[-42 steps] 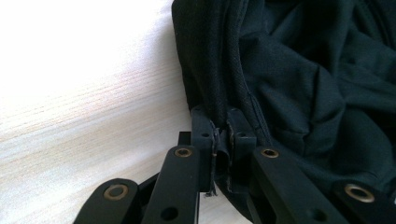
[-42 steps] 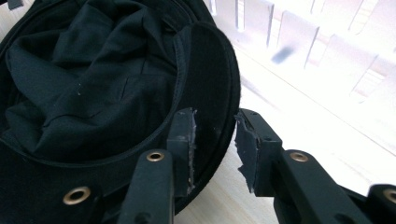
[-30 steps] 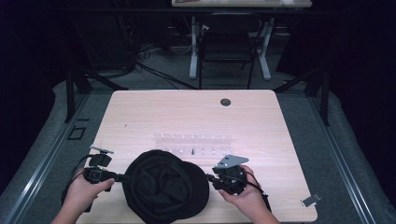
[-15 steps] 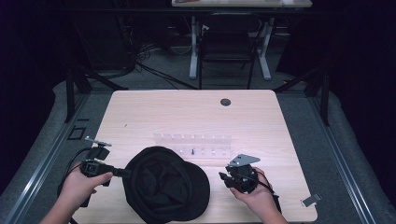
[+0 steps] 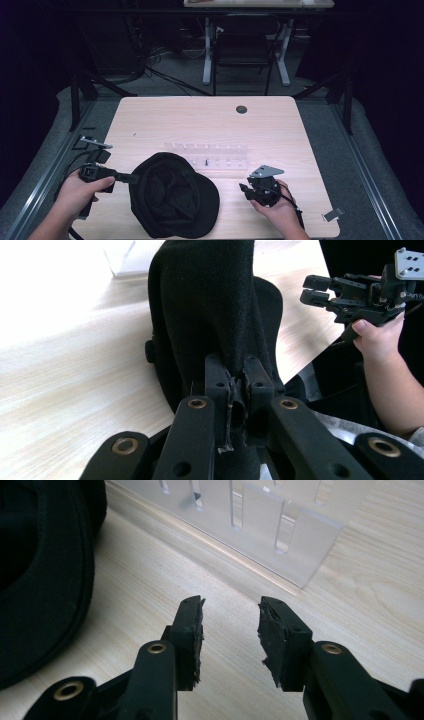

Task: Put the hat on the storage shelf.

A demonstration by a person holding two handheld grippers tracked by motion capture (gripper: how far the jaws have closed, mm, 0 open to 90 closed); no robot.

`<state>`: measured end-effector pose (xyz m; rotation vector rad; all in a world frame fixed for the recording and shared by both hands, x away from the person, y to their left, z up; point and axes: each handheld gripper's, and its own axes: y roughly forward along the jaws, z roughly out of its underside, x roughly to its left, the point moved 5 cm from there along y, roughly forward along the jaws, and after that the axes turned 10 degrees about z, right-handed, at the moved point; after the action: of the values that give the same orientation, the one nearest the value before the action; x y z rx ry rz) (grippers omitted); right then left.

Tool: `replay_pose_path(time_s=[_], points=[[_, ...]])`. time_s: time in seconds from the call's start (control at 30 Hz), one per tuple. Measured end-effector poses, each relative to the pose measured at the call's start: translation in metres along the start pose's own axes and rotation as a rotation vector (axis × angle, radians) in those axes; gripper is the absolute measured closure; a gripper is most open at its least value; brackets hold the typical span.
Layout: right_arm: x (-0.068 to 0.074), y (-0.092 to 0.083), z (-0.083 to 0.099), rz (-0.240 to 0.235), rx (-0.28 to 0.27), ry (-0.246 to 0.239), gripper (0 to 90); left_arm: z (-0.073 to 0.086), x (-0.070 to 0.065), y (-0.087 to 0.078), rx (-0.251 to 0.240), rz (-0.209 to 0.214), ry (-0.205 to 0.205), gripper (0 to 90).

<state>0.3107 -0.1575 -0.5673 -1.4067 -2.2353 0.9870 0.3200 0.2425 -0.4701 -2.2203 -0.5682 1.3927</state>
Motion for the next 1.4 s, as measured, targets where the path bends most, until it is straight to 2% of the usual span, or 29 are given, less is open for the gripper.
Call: replay_pose_path(time_s=[0.17, 0.2, 0.43, 0.5, 0.67, 0.77, 0.9, 1.03, 1.2, 1.23, 1.27, 1.4], points=[[-0.001, 0.002, 0.001, 0.004, 0.000, 0.008, 61.5, -0.007, -0.013, -0.008, 0.013, 0.014, 0.011, 85.0], [-0.001, 0.002, 0.001, 0.003, -0.001, 0.007, 61.4, -0.010, -0.018, -0.010, 0.013, 0.032, 0.005, 85.0], [-0.004, 0.002, 0.002, 0.003, -0.004, 0.021, 61.2, -0.018, -0.030, -0.016, 0.032, 0.033, 0.001, 84.9], [-0.005, 0.002, 0.002, 0.007, -0.003, 0.029, 61.2, -0.021, -0.035, -0.019, 0.038, 0.036, -0.014, 85.0], [-0.006, 0.002, 0.003, 0.002, 0.000, 0.035, 61.2, -0.029, -0.047, -0.024, 0.046, 0.030, -0.004, 85.0], [-0.005, 0.002, 0.003, 0.001, -0.001, 0.036, 61.0, -0.034, -0.054, -0.027, 0.050, 0.040, -0.009, 85.0], [-0.005, 0.002, 0.003, 0.001, -0.002, 0.043, 60.8, -0.043, -0.065, -0.032, 0.044, 0.063, -0.006, 85.1], [-0.006, 0.003, 0.003, -0.004, -0.005, 0.047, 60.7, -0.049, -0.075, -0.038, 0.033, 0.063, 0.007, 85.2], [-0.006, 0.003, 0.004, -0.001, -0.001, 0.048, 60.6, -0.055, -0.080, -0.048, 0.015, 0.051, 0.016, 85.2], [-0.007, 0.003, 0.004, -0.001, 0.002, 0.040, 60.6, -0.057, -0.080, -0.050, 0.006, 0.052, 0.013, 85.2], [-0.007, 0.003, 0.003, -0.006, -0.014, 0.058, 60.5, -0.060, -0.081, -0.055, -0.007, 0.060, 0.009, 85.2], [-0.007, 0.003, 0.004, -0.004, -0.006, 0.058, 60.2, -0.066, -0.085, -0.064, -0.034, 0.068, 0.009, 85.2]])
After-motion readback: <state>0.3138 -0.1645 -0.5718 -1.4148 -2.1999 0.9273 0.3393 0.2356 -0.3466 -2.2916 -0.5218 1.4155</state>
